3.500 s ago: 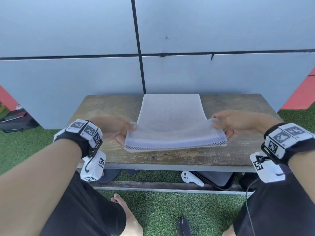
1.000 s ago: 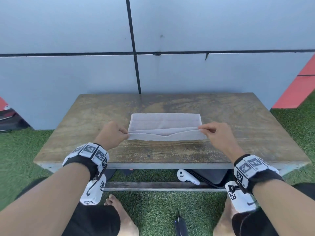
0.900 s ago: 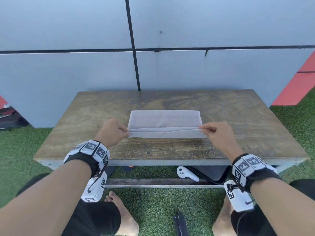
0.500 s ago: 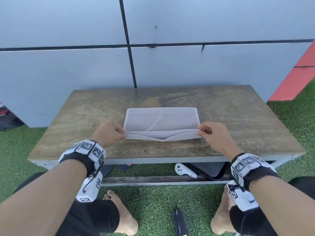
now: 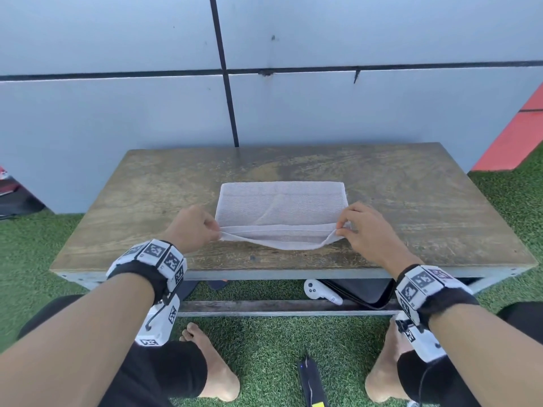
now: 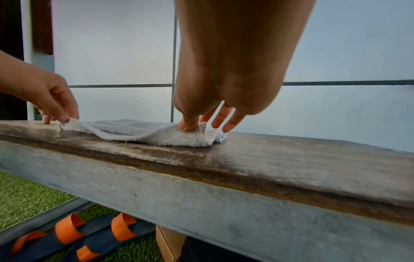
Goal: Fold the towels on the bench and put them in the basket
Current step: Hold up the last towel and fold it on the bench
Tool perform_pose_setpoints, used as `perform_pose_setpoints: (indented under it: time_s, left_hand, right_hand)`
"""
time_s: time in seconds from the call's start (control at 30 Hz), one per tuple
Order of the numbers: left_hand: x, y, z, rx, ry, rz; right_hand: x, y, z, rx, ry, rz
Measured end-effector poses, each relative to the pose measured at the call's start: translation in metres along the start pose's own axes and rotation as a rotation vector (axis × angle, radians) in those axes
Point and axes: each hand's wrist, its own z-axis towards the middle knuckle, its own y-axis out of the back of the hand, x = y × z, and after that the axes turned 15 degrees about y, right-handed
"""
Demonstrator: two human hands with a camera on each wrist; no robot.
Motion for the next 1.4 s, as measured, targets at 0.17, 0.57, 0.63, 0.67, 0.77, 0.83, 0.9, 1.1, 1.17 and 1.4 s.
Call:
perform_pose_setpoints:
  time_s: [0.17, 0.57, 0.63, 0.67, 0.77, 0.83, 0.9, 1.1, 1.17, 1.4]
  left_hand:
    - [-0.002, 0.001, -0.002, -0.004, -0.005, 0.002]
    - [0.0, 0.003, 0.0, 0.009, -0.027, -0.04]
    - [0.001, 0.006, 0.001, -0.023, -0.037, -0.091]
    - [0.0, 0.009, 0.001, -0.038, -0.039, -0.136]
    - [-0.003, 0.018, 0.002, -0.08, -0.045, -0.265]
    - [-0.008, 0.027, 0.0, -0.103, -0.054, -0.303]
    - [-0.015, 0.036, -0.004, -0.135, -0.078, -0.303]
    - [-0.027, 0.057, -0.011, -0.165, -0.156, -0.265]
    - [-0.031, 0.061, -0.012, -0.169, -0.188, -0.239]
    - [-0.039, 0.081, -0.01, -0.159, -0.259, -0.213]
  right_hand:
    - [0.0, -0.003, 0.011, -0.006, -0.12, 0.077]
    - [0.001, -0.001, 0.009, -0.116, -0.17, 0.132]
    - [0.0, 0.003, 0.009, -0.167, -0.183, 0.149]
    - [-0.001, 0.006, 0.009, -0.192, -0.191, 0.155]
    - [-0.001, 0.018, 0.012, -0.27, -0.199, 0.162]
    - [0.0, 0.025, 0.014, -0.301, -0.192, 0.143]
    - [0.002, 0.032, 0.017, -0.324, -0.177, 0.129]
    - [0.003, 0.052, 0.02, -0.351, -0.185, 0.098]
    - [0.004, 0.057, 0.021, -0.356, -0.178, 0.096]
    - [0.015, 0.079, 0.024, -0.355, -0.122, 0.093]
